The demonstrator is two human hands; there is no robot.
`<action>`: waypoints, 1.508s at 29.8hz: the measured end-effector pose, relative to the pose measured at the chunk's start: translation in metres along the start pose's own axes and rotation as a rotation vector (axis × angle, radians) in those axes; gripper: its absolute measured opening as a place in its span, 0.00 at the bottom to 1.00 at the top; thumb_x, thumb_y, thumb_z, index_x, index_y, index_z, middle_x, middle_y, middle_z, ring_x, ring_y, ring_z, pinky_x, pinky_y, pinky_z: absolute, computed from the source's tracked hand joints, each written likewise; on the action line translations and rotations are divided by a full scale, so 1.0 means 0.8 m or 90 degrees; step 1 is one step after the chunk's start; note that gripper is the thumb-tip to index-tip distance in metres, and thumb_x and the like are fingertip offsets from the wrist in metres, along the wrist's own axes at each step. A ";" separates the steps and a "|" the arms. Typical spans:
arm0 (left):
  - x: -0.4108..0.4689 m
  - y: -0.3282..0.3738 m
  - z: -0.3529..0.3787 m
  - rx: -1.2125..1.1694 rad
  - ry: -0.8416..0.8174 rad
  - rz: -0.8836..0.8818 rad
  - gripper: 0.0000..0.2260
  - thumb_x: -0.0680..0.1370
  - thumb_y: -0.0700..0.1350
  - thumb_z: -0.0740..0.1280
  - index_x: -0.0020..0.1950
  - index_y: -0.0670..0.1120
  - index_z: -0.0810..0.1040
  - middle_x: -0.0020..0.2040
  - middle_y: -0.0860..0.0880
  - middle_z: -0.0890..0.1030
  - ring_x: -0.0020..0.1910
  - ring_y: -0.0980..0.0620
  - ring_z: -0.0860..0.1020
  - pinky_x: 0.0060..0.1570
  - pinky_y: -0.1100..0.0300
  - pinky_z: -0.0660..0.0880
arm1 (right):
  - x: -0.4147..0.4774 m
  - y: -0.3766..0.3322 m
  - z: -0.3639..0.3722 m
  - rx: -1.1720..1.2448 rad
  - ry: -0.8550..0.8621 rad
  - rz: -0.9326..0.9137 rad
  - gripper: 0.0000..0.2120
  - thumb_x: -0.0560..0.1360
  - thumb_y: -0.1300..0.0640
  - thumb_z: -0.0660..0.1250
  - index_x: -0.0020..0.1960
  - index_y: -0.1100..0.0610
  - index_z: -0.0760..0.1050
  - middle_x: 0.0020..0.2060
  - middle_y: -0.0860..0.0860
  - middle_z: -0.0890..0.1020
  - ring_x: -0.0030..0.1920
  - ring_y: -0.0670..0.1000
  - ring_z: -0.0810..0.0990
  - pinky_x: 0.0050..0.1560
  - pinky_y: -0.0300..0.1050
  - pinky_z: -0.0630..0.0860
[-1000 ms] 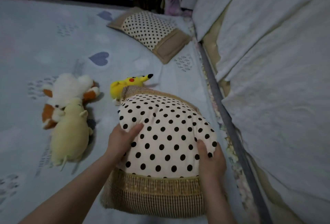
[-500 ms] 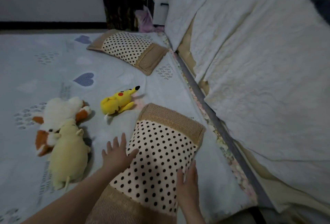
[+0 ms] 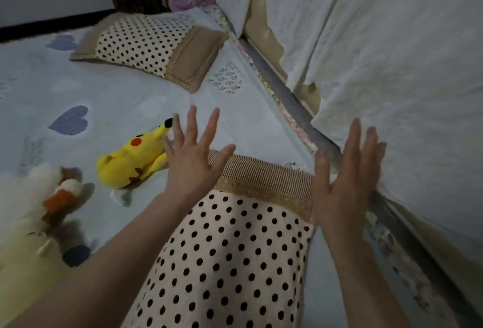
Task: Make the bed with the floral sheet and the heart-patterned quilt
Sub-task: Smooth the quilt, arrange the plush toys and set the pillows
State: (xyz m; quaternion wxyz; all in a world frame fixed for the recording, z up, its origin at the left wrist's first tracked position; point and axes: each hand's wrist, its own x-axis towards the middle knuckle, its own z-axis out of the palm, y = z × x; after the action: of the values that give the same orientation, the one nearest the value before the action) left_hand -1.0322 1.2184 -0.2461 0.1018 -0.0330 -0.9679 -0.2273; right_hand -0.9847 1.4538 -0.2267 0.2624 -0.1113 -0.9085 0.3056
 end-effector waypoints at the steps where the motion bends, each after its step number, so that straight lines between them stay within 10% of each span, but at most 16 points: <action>1: 0.021 -0.012 0.035 -0.021 0.039 0.000 0.30 0.78 0.69 0.48 0.79 0.65 0.45 0.81 0.50 0.43 0.79 0.42 0.38 0.73 0.33 0.42 | 0.008 0.024 0.036 -0.012 0.044 0.004 0.31 0.82 0.41 0.55 0.80 0.48 0.49 0.80 0.54 0.51 0.79 0.59 0.45 0.75 0.66 0.51; 4: 0.031 -0.037 0.101 0.004 0.166 0.067 0.30 0.80 0.66 0.54 0.79 0.58 0.53 0.81 0.42 0.49 0.78 0.34 0.44 0.72 0.31 0.42 | -0.006 0.053 0.103 -0.070 0.123 0.038 0.34 0.81 0.39 0.54 0.80 0.55 0.51 0.79 0.59 0.53 0.79 0.63 0.47 0.75 0.67 0.49; 9: -0.006 -0.131 0.314 0.179 -0.183 0.054 0.30 0.77 0.73 0.40 0.77 0.67 0.42 0.81 0.51 0.44 0.78 0.38 0.37 0.69 0.26 0.42 | -0.103 0.168 0.297 -0.273 -0.220 0.077 0.33 0.79 0.33 0.44 0.80 0.47 0.50 0.79 0.54 0.56 0.78 0.62 0.48 0.72 0.72 0.51; 12: 0.006 -0.161 0.371 0.166 -0.214 0.015 0.29 0.76 0.73 0.39 0.76 0.70 0.39 0.80 0.55 0.42 0.78 0.41 0.35 0.71 0.31 0.35 | -0.108 0.211 0.351 -0.279 -0.235 0.110 0.32 0.79 0.34 0.47 0.79 0.46 0.55 0.79 0.51 0.56 0.79 0.61 0.49 0.73 0.71 0.48; 18: 0.034 -0.134 0.289 0.126 -0.373 -0.002 0.33 0.72 0.77 0.39 0.76 0.70 0.43 0.81 0.54 0.47 0.79 0.41 0.42 0.71 0.28 0.44 | -0.080 0.184 0.304 -0.251 -0.344 0.156 0.32 0.78 0.31 0.37 0.79 0.42 0.48 0.80 0.49 0.52 0.79 0.58 0.46 0.73 0.71 0.48; 23: -0.040 -0.115 0.226 0.031 -0.108 0.022 0.29 0.79 0.69 0.47 0.79 0.63 0.53 0.81 0.53 0.49 0.79 0.44 0.41 0.73 0.34 0.41 | -0.119 0.127 0.210 -0.184 -0.113 0.151 0.30 0.81 0.36 0.41 0.79 0.47 0.54 0.78 0.53 0.57 0.78 0.61 0.49 0.73 0.68 0.49; 31: -0.107 -0.131 0.263 0.123 -0.310 0.063 0.28 0.80 0.68 0.42 0.79 0.63 0.48 0.81 0.52 0.45 0.79 0.43 0.40 0.71 0.28 0.48 | -0.188 0.139 0.246 -0.240 -0.474 0.194 0.30 0.79 0.32 0.42 0.78 0.37 0.38 0.79 0.47 0.40 0.78 0.57 0.36 0.74 0.69 0.43; 38: -0.164 -0.090 0.164 0.037 -0.134 0.114 0.28 0.81 0.65 0.50 0.80 0.58 0.56 0.81 0.49 0.51 0.80 0.43 0.43 0.73 0.32 0.45 | -0.224 0.068 0.144 -0.195 -0.219 0.101 0.30 0.81 0.36 0.46 0.80 0.43 0.45 0.80 0.51 0.44 0.79 0.60 0.40 0.75 0.66 0.42; 45: -0.269 -0.136 0.237 0.216 -0.431 0.067 0.28 0.79 0.68 0.38 0.78 0.63 0.39 0.80 0.53 0.36 0.78 0.43 0.35 0.68 0.25 0.46 | -0.343 0.125 0.200 -0.302 -0.469 0.137 0.28 0.82 0.36 0.45 0.80 0.43 0.47 0.80 0.50 0.45 0.79 0.60 0.40 0.71 0.73 0.48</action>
State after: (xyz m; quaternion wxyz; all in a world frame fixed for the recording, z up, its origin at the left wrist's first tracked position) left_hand -0.8682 1.2016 -0.5052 -0.2085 -0.1386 -0.9675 -0.0348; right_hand -0.8378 1.3536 -0.5089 -0.1445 -0.1462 -0.9694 0.1340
